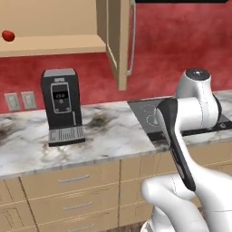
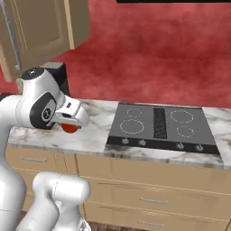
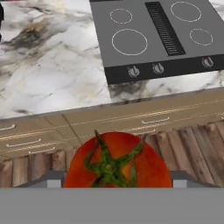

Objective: Pick the tomatos from the cabinet and place them in one bowl. Pick the sweet potato from the sink and place it in the other bowl.

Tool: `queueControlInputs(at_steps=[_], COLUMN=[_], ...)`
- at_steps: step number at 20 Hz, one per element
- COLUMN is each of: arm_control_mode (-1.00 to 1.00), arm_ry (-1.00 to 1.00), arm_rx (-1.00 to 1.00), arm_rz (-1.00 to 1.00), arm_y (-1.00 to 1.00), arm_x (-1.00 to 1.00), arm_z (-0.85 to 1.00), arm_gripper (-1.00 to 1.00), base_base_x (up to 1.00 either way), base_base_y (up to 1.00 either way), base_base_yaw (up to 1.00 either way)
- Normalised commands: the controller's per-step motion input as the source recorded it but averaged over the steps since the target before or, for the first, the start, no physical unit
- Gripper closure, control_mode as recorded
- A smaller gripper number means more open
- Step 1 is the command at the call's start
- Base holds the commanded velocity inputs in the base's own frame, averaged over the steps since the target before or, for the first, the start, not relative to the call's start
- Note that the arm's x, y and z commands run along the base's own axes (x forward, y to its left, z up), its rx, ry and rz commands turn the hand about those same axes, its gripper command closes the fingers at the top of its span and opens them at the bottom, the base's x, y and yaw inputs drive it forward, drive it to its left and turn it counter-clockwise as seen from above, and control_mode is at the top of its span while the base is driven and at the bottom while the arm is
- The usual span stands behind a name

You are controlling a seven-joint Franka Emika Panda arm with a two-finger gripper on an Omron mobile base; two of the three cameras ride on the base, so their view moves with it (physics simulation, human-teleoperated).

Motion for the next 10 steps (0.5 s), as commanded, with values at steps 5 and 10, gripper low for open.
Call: queueControlInputs(at_steps=[5,10], arm_control_mode=[1.00,1.00], arm_ry=[0.00,0.00], arm_rx=[0.00,0.00], arm_rz=[0.00,0.00], arm_y=[0.00,0.00], arm_x=[0.00,0.00], arm_z=[0.00,0.00], arm_gripper=[1.00,1.00], base_base_x=[0.06,0.17], base_base_y=[-0.81,-0.63], base_base_yaw=[-0.14,-0.26])
